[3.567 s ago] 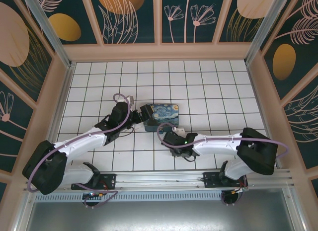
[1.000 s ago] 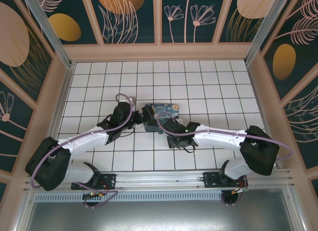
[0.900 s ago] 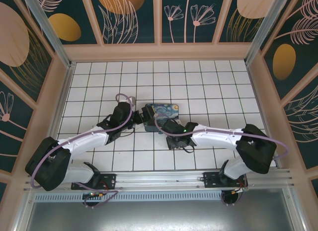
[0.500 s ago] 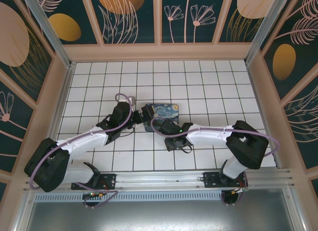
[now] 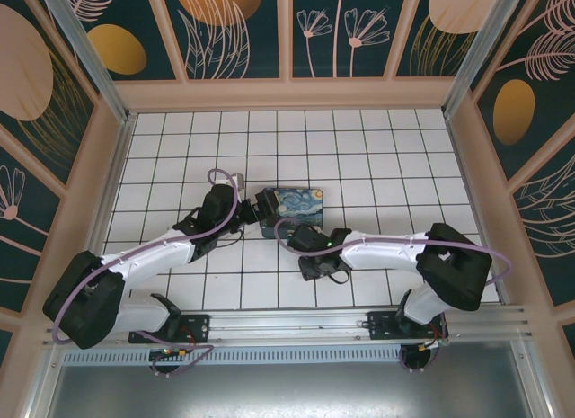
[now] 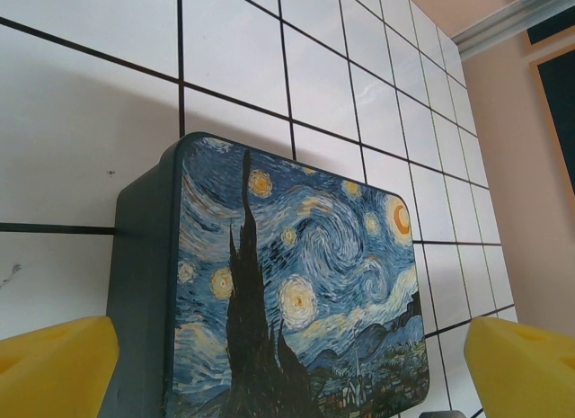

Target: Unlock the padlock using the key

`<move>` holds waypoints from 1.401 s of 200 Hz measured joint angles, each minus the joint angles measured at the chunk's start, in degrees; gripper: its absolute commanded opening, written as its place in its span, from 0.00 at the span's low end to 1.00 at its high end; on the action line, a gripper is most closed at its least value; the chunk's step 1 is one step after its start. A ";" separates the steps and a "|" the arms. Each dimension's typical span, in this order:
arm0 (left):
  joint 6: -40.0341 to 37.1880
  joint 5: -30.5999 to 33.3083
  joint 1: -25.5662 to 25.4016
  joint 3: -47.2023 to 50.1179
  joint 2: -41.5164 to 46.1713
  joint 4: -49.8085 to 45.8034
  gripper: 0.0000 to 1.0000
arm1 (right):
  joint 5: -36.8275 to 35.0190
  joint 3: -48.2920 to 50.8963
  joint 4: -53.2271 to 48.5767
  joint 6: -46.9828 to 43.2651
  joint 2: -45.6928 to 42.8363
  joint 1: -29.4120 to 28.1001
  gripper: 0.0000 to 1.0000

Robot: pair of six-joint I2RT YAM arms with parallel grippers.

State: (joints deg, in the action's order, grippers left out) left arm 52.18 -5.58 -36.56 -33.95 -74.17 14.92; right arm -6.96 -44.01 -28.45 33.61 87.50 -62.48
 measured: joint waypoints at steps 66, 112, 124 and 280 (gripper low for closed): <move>0.00 0.00 0.00 0.00 0.00 0.00 0.99 | -1.68 -1.20 -1.95 3.50 1.42 -2.58 0.28; 0.00 0.00 0.00 0.00 0.00 0.00 0.99 | -1.73 -1.97 -1.40 5.75 2.01 -3.32 0.00; 0.00 0.00 0.00 0.00 0.00 0.00 0.99 | -1.51 -1.66 -0.81 6.12 1.88 -3.32 0.00; 0.07 -1.20 0.00 -0.87 -0.13 -0.20 0.99 | 2.36 4.55 6.67 12.81 -20.00 2.12 0.00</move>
State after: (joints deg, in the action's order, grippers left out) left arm 52.25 -6.79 -36.56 -34.83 -74.30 14.72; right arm -4.60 -39.46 -21.78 46.41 67.51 -60.36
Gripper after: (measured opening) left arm 0.989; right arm 0.053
